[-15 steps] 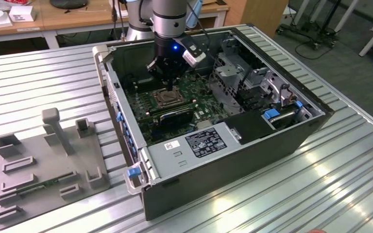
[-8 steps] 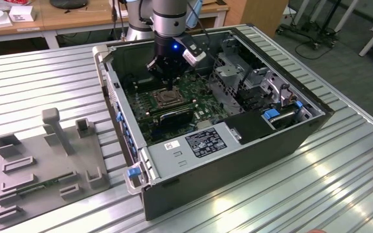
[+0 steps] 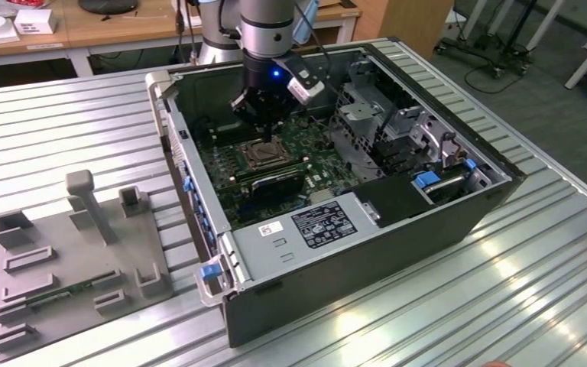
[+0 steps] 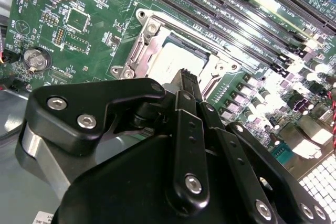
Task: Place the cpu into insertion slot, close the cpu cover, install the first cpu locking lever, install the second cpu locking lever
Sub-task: 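Install the second cpu locking lever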
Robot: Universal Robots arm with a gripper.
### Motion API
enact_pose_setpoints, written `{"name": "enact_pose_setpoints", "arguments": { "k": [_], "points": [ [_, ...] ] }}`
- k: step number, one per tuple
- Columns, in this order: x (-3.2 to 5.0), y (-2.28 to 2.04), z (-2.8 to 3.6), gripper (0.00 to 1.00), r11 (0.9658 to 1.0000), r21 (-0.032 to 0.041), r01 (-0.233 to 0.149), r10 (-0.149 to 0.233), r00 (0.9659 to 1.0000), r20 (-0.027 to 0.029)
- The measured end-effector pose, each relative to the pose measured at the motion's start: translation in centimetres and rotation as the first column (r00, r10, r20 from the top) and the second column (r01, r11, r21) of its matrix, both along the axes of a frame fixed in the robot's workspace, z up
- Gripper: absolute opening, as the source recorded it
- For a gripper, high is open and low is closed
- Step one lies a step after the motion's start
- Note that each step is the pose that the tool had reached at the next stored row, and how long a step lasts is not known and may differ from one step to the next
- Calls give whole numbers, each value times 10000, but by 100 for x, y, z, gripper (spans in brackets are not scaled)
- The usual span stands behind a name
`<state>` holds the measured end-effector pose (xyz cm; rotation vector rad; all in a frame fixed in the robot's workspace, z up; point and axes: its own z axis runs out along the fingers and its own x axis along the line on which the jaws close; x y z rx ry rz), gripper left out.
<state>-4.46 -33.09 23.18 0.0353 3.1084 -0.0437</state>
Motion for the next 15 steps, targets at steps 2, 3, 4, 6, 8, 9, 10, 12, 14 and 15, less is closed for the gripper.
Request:
{"name": "enact_pose_setpoints", "arguments": {
  "k": [2, 3, 4, 6, 8, 9, 10, 12, 14, 15],
  "points": [
    [0, -13, 0, 11, 10000, 0, -1, 1, 10000, 0],
    [0, -18, 0, 11, 10000, 1, 1, -1, 10000, 1],
    [0, -23, -1, 11, 10000, 1, 0, 0, 10000, 1],
    [0, -43, 0, 11, 10000, 1, 1, -1, 10000, 1],
    [0, -72, -1, 11, 10000, 1, 1, -1, 10000, 1],
    [0, -89, -1, 11, 10000, 1, 1, -1, 10000, 1],
    [0, -104, -1, 11, 10000, 2, 2, -2, 10000, 1],
    [0, -134, -1, 11, 10000, 1, 2, -2, 10000, 1],
    [0, -162, -1, 11, 10000, 2, 2, -2, 10000, 1],
    [0, -174, -1, 11, 10000, 1, 2, -2, 10000, 1]
  ]
}}
